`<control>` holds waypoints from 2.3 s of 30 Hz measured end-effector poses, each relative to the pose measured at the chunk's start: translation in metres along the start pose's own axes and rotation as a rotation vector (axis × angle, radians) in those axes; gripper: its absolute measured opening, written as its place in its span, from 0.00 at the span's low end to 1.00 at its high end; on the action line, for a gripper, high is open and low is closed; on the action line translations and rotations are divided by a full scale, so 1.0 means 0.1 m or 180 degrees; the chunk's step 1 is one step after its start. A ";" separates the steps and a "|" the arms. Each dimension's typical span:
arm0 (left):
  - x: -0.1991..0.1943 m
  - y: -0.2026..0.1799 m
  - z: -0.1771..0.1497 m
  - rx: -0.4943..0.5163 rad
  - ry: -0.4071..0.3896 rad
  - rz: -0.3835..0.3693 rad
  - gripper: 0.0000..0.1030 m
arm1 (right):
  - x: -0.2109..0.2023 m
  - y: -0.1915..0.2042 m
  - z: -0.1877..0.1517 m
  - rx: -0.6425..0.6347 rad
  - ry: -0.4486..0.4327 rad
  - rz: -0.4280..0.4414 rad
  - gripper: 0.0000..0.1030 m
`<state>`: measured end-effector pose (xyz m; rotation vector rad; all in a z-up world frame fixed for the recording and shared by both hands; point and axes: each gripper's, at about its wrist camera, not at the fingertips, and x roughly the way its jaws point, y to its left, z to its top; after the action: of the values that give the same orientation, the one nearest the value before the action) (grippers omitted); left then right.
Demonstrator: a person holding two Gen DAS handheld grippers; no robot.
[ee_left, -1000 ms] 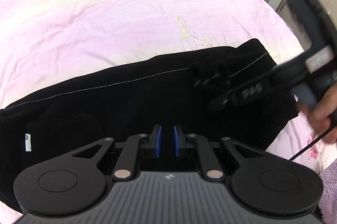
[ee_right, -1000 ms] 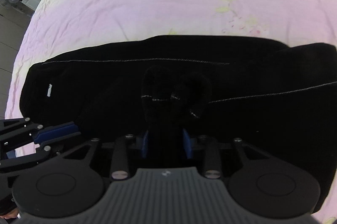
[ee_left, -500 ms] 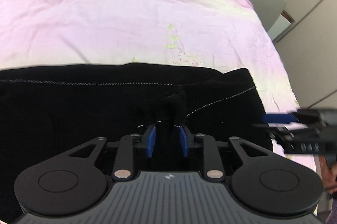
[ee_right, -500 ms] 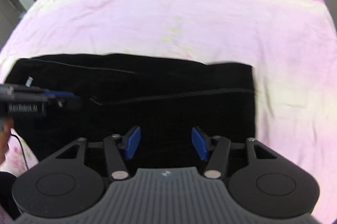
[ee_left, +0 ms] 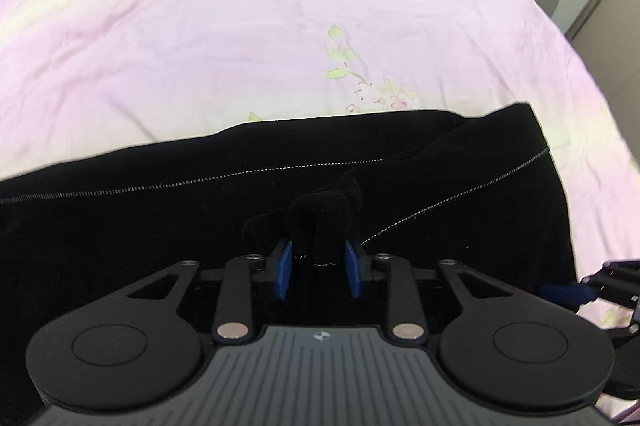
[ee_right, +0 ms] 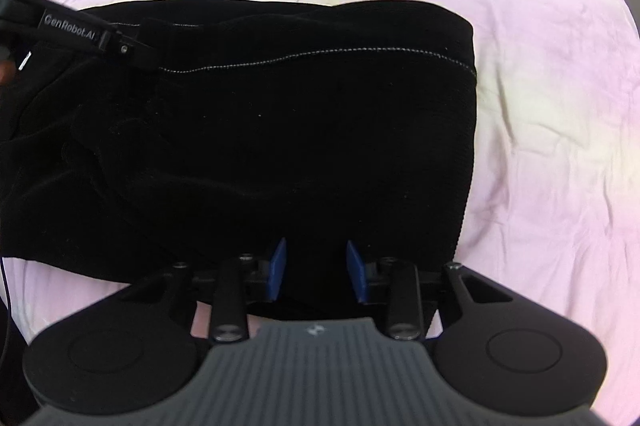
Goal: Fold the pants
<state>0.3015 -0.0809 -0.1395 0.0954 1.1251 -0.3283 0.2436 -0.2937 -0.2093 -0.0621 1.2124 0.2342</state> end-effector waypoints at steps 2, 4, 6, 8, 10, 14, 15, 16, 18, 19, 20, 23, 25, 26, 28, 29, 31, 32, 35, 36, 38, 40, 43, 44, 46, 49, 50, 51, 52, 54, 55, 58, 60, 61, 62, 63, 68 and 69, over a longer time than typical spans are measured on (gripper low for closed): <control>0.01 -0.04 -0.01 0.0059 0.0009 0.0069 0.29 | 0.01 -0.04 -0.01 0.0040 0.0009 0.0040 0.30; 0.04 -0.06 -0.02 0.0095 0.0020 0.0114 0.29 | 0.03 -0.06 -0.04 0.0038 0.0029 0.0068 0.29; 0.08 -0.06 -0.03 0.0107 0.0048 0.0151 0.29 | 0.06 -0.07 -0.06 0.0037 0.0040 0.0080 0.29; 0.14 -0.06 -0.03 0.0146 0.0078 0.0180 0.29 | 0.10 -0.06 -0.10 0.0007 0.0035 0.0073 0.29; 0.22 -0.05 -0.06 0.0202 0.0090 0.0197 0.29 | 0.14 -0.08 -0.15 0.0022 0.0013 0.0070 0.29; 0.26 -0.04 -0.09 0.0266 0.0050 0.0216 0.30 | 0.21 -0.20 -0.06 0.0095 0.0033 0.0069 0.29; 0.23 -0.05 -0.09 0.0287 0.0044 0.0207 0.30 | 0.19 -0.20 -0.05 0.0074 0.0039 0.0055 0.29; 0.18 -0.05 -0.08 0.0286 0.0035 0.0179 0.32 | 0.17 -0.18 -0.04 0.0046 0.0033 0.0039 0.29; 0.02 0.01 -0.08 0.0262 -0.0022 0.0095 0.38 | 0.08 -0.17 -0.03 -0.0041 -0.0030 0.0013 0.29; -0.08 0.05 -0.10 0.0241 -0.0080 0.0065 0.39 | 0.01 -0.15 -0.03 -0.0061 -0.0065 0.0007 0.30; -0.17 0.11 -0.12 0.0218 -0.0133 0.0063 0.40 | -0.05 -0.15 -0.04 -0.0038 -0.0093 0.0016 0.31; -0.38 0.33 -0.17 0.0057 -0.0167 0.0022 0.49 | -0.19 -0.17 -0.10 0.0141 -0.0206 0.0112 0.37; -0.51 0.48 -0.22 -0.0047 -0.0183 -0.0031 0.49 | -0.24 -0.16 -0.13 0.0220 -0.0263 0.0128 0.37; -0.58 0.55 -0.25 -0.0068 -0.0199 -0.0010 0.50 | -0.25 -0.16 -0.14 0.0239 -0.0309 0.0151 0.37; -0.71 0.71 -0.33 -0.0101 -0.0240 0.0104 0.55 | -0.29 -0.06 -0.15 0.0218 -0.0409 0.0181 0.37; -0.76 0.79 -0.37 -0.0159 -0.0231 0.0132 0.56 | -0.29 0.00 -0.15 0.0200 -0.0467 0.0197 0.37; -0.84 0.94 -0.42 -0.0346 -0.0195 0.0002 0.56 | -0.24 0.12 -0.11 0.0201 -0.0523 0.0235 0.37; -0.86 1.00 -0.45 -0.0447 -0.0190 -0.0102 0.57 | -0.20 0.16 -0.08 0.0245 -0.0533 0.0245 0.37; -0.84 1.02 -0.48 -0.0694 -0.0251 -0.0401 0.67 | -0.11 0.23 -0.03 0.0366 -0.0605 0.0198 0.39; -0.81 0.99 -0.48 -0.0752 -0.0269 -0.0482 0.72 | -0.10 0.23 -0.03 0.0394 -0.0639 0.0139 0.40; -0.68 0.90 -0.46 -0.0840 -0.0272 -0.0607 0.76 | -0.09 0.18 -0.04 0.0464 -0.0707 0.0000 0.46; -0.51 0.78 -0.41 -0.0876 -0.0240 -0.0674 0.78 | -0.11 0.09 -0.09 0.0526 -0.0784 -0.0171 0.47; -0.23 0.63 -0.34 -0.0925 -0.0199 -0.0653 0.79 | -0.22 -0.11 -0.17 0.0703 -0.0884 -0.0465 0.51; -0.13 0.60 -0.33 -0.0976 -0.0168 -0.0626 0.79 | -0.22 -0.21 -0.22 0.0788 -0.0891 -0.0510 0.51; 0.05 0.57 -0.31 -0.1063 -0.0100 -0.0586 0.79 | -0.22 -0.38 -0.31 0.0989 -0.0888 -0.0494 0.51; 0.20 0.55 -0.30 -0.1181 -0.0088 -0.0565 0.78 | -0.09 -0.63 -0.38 0.1287 -0.0840 -0.0430 0.54; 0.21 0.54 -0.30 -0.1202 -0.0105 -0.0566 0.78 | -0.03 -0.68 -0.39 0.1349 -0.0827 -0.0410 0.54; 0.22 0.51 -0.29 -0.1201 -0.0098 -0.0575 0.68 | 0.03 -0.72 -0.41 0.1406 -0.0819 -0.0391 0.55; 0.22 0.47 -0.27 -0.1155 -0.0057 -0.0514 0.57 | 0.07 -0.75 -0.43 0.1468 -0.0824 -0.0356 0.57; 0.17 0.38 -0.23 -0.1018 -0.0099 -0.0314 0.45 | 0.10 -0.78 -0.45 0.1526 -0.0865 -0.0257 0.57; 0.09 0.34 -0.23 -0.0931 -0.0193 -0.0291 0.36 | 0.09 -0.78 -0.46 0.1513 -0.0879 -0.0227 0.57; -0.20 0.26 -0.14 -0.0637 -0.0442 -0.0289 0.28 | -0.05 -0.72 -0.51 0.1442 -0.0979 -0.0159 0.57; -0.36 0.25 -0.04 -0.0449 -0.0591 -0.0155 0.24 | -0.13 -0.67 -0.46 0.1404 -0.1074 -0.0071 0.56; -0.42 0.26 0.02 -0.0345 -0.0637 -0.0073 0.16 | -0.18 -0.64 -0.44 0.1369 -0.1121 -0.0056 0.56; -0.42 0.28 0.08 -0.0288 -0.0600 0.0008 0.16 | -0.20 -0.62 -0.39 0.1333 -0.1151 -0.0042 0.54; -0.37 0.33 0.14 -0.0268 -0.0460 0.0032 0.16 | -0.21 -0.61 -0.34 0.1290 -0.1166 -0.0022 0.52; 0.01 0.46 0.04 -0.0305 -0.0090 0.0082 0.15 | -0.15 -0.58 -0.02 0.1071 -0.1120 -0.0066 0.35; 0.06 0.47 0.02 -0.0299 -0.0080 0.0112 0.16 | -0.14 -0.58 0.06 0.1025 -0.1112 -0.0092 0.33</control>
<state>0.3195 -0.0382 -0.1482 0.0279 1.1111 -0.2442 0.2570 -0.3514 -0.1990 0.2333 0.8877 0.0197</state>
